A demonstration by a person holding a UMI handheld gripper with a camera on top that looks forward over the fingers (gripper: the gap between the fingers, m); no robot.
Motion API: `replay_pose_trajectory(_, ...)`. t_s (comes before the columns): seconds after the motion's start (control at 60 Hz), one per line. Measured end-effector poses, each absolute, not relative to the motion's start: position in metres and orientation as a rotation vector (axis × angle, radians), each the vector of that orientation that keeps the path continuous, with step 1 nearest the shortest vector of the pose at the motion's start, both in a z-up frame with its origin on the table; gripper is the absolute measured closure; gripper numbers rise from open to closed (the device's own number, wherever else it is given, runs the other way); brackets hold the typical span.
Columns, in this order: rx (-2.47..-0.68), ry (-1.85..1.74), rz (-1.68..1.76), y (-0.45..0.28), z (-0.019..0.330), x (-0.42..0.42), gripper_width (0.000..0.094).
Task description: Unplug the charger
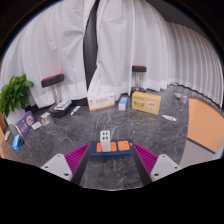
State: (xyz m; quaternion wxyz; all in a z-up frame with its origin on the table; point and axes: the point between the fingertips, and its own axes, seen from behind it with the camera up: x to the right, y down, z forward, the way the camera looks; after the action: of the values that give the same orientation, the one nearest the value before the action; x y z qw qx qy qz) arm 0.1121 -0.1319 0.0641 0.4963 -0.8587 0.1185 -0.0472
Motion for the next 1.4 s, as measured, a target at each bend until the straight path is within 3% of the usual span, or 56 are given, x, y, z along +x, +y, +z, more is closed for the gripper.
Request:
replay_pose_trajectory(0.1, -2.079, 0.272, -0.086, -0.087, 0.048, 0.11, 0.0174)
replay_pose_trajectory(0.183, -2.079, 0.235, -0.098, -0.064, 0.037, 0.11, 0.0316)
replay_pose_trajectory(0.25, -2.091, 0.191, -0.109, -0.053, 0.026, 0.107, 0.0482)
replay_pose_trajectory(0.317, -2.091, 0.182, -0.152, -0.051, 0.02, 0.114, 0.0748)
replay_pose_trajectory(0.55, -2.149, 0.219, -0.105, -0.051, 0.022, 0.111, 0.0845)
replay_pose_trajectory(0.583, -2.068, 0.243, -0.061, -0.05, 0.051, 0.11, 0.0847)
replay_pose_trajectory(0.7, -1.715, 0.118, -0.139, -0.033, 0.229, 0.123, 0.0848)
replay_pose_trajectory(0.75, -1.669, 0.116, -0.097, -0.035, 0.267, 0.128, 0.0849)
replay_pose_trajectory(0.8, -1.665, 0.137, -0.044, -0.036, 0.279, 0.138, 0.085)
replay_pose_trajectory(0.9, -1.735, 0.16, -0.059, -0.037, 0.244, 0.178, 0.085)
replay_pose_trajectory(1.083, -2.006, 0.226, -0.024, -0.051, 0.092, 0.231, 0.0821)
replay_pose_trajectory(1.183, -2.11, 0.207, 0.003, -0.058, 0.034, 0.241, 0.0792)
replay_pose_trajectory(1.35, -2.16, 0.245, 0.063, -0.057, 0.0, 0.259, 0.0734)
replay_pose_trajectory(1.4, -2.156, 0.268, 0.045, -0.055, -0.001, 0.271, 0.0651)
